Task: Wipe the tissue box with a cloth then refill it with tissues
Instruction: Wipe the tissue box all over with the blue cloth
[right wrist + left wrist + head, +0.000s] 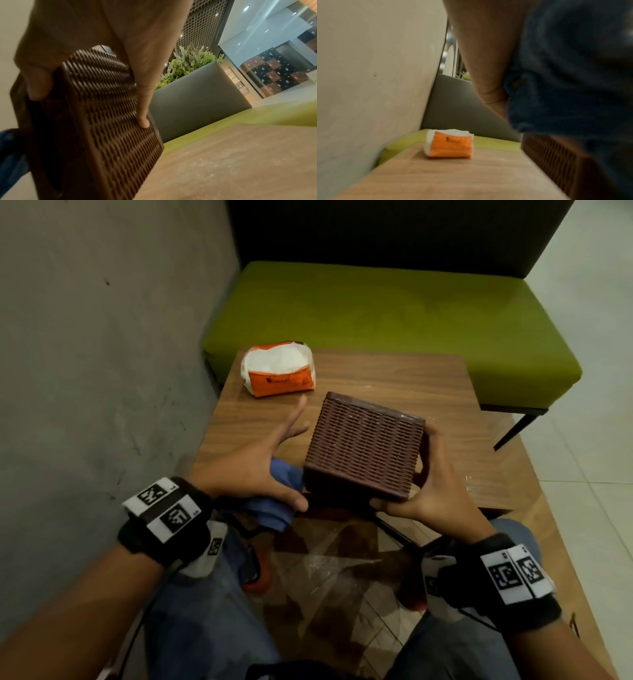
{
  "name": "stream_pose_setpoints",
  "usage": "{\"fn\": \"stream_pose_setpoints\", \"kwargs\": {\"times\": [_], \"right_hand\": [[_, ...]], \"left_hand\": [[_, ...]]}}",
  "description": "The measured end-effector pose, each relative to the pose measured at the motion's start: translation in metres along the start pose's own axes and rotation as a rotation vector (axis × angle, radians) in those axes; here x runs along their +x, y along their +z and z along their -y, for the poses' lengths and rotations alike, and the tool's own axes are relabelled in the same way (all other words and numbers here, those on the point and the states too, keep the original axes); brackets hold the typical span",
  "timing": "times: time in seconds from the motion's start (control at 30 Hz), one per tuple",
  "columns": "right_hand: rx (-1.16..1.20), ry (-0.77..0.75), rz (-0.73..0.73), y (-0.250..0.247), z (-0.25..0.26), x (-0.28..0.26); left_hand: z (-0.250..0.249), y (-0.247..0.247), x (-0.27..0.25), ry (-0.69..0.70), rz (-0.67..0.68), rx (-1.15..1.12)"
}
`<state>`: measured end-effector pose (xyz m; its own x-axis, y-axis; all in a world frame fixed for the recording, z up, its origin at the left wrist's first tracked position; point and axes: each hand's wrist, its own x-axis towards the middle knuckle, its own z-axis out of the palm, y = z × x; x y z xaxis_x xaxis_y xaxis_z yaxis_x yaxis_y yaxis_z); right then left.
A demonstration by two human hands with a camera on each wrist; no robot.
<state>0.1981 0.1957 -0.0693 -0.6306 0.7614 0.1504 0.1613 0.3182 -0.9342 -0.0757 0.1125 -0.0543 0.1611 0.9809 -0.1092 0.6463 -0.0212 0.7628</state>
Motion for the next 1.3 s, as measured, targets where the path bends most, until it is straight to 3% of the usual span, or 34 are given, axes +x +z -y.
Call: {"fn": "stream_pose_setpoints", "kwargs": {"times": [0.13,0.27,0.4,0.53,0.6,0.67,0.7,0.77,0.8,0.83,0.87,0.93,1.03,1.1,1.2,1.23,1.3], "right_hand": [[0.054,-0.012,0.083,-0.001,0.006,0.003],[-0.003,0.022,0.103,-0.002,0.001,0.007],[-0.400,-0.132,0.007,0.016,0.010,0.010],[-0.473,-0.197,-0.073,0.048,0.020,0.017],[-0.436,-0.184,-0.124,0.049,0.018,0.019],[-0.411,-0.159,-0.157,0.042,0.013,0.017],[-0.401,-0.141,-0.171,0.038,0.011,0.014],[-0.393,-0.122,-0.190,0.035,0.006,0.011],[-0.389,-0.123,-0.190,0.036,0.005,0.011],[-0.376,-0.122,-0.188,0.040,0.004,0.012],[-0.352,-0.116,-0.194,0.044,0.002,0.014],[-0.298,-0.102,-0.215,0.051,0.002,0.018],[-0.289,-0.112,-0.229,0.050,-0.001,0.018],[-0.274,-0.104,-0.243,0.048,-0.004,0.012],[-0.299,-0.109,-0.289,0.046,-0.007,0.005],[-0.308,-0.109,-0.284,0.046,-0.007,0.005],[-0.292,-0.095,-0.262,0.046,-0.007,0.007]], "left_hand": [[-0.026,-0.011,0.008,0.147,-0.012,0.150],[-0.032,-0.008,0.011,0.149,-0.077,0.149],[-0.038,-0.017,0.019,0.116,-0.131,0.680],[-0.057,-0.007,0.028,0.124,-0.059,0.861],[-0.057,-0.010,0.030,0.123,-0.050,0.788],[-0.051,-0.019,0.028,0.060,-0.117,0.351],[-0.049,-0.022,0.026,0.032,-0.254,0.045],[-0.041,-0.022,0.030,0.025,-0.690,-0.386],[-0.043,-0.017,0.033,0.026,-0.883,-0.445],[-0.048,-0.009,0.038,0.040,-0.980,-0.465],[-0.056,0.003,0.042,0.043,-0.993,-0.436],[-0.072,0.036,0.044,0.114,-0.841,-0.301],[-0.079,0.075,0.040,0.376,-0.588,0.211],[-0.066,0.064,0.048,0.343,-0.625,0.234],[-0.045,0.031,0.062,0.071,-0.859,0.051],[-0.044,0.031,0.061,0.056,-0.875,0.041],[-0.056,0.049,0.052,0.179,-0.779,0.081]]}}
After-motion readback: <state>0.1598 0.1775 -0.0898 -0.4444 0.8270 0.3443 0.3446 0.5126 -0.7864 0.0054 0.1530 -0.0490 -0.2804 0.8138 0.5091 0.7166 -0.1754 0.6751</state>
